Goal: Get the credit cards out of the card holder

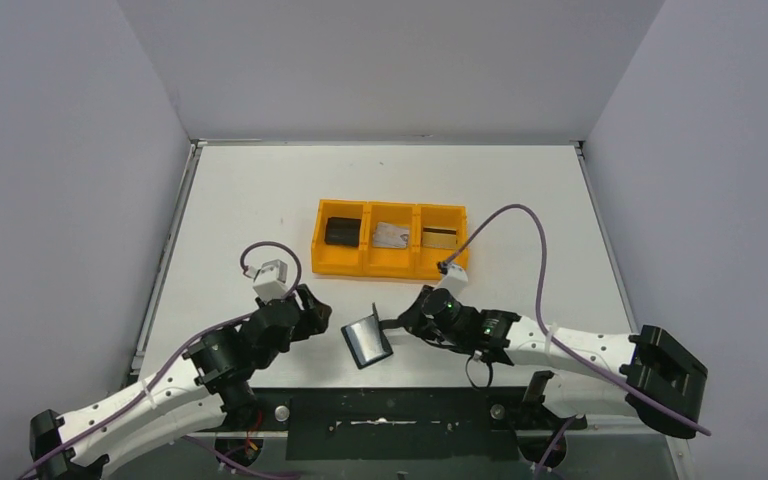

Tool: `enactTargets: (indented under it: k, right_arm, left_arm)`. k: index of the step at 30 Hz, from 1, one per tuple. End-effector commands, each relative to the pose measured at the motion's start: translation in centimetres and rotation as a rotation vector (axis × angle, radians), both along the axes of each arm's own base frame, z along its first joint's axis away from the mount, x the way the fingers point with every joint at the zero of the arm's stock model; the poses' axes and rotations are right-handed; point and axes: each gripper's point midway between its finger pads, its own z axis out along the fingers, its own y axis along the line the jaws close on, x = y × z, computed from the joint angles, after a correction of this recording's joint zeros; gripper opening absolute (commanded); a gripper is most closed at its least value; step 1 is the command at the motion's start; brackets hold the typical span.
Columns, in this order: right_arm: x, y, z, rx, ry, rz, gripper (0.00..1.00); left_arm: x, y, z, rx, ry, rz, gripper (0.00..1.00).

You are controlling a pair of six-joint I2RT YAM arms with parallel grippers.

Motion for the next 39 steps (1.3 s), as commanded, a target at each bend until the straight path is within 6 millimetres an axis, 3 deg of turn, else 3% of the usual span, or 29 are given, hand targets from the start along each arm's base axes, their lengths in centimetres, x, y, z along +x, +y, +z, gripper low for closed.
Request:
enactTargets:
  k: [1, 6, 9, 16, 20, 30, 39]
  right_arm:
    - [-1.0, -4.0, -3.7, 0.004, 0.092, -0.159, 0.00]
    - [-2.7, -6.6, -7.4, 0.006, 0.166, -0.228, 0.00]
    - [-3.0, -7.7, -8.2, -0.020, 0.175, -0.255, 0.00]
    - [-2.9, -8.4, -8.0, -0.072, 0.150, -0.244, 0.03]
    - [-3.0, -9.3, -8.2, -0.130, 0.152, -0.255, 0.04]
    - [-2.6, -8.8, -7.6, -0.125, 0.136, -0.247, 0.06]
    - [-2.2, -7.4, -6.0, -0.119, 0.107, -0.182, 0.14]
  left_arm:
    - [0.6, -3.1, 2.0, -0.067, -0.048, -0.102, 0.59]
    - [0.5, -6.3, 1.9, -0.089, -0.037, -0.226, 0.60]
    - [0.4, -8.0, 1.6, -0.088, -0.021, -0.290, 0.60]
    - [0.1, -11.1, 0.3, -0.087, 0.029, -0.406, 0.60]
    - [-0.2, -12.1, -1.4, -0.072, 0.093, -0.433, 0.59]
    - [-0.9, -12.5, -5.1, -0.030, 0.212, -0.437, 0.56]
    - [-1.3, -13.3, -5.3, -0.074, 0.217, -0.467, 0.52]
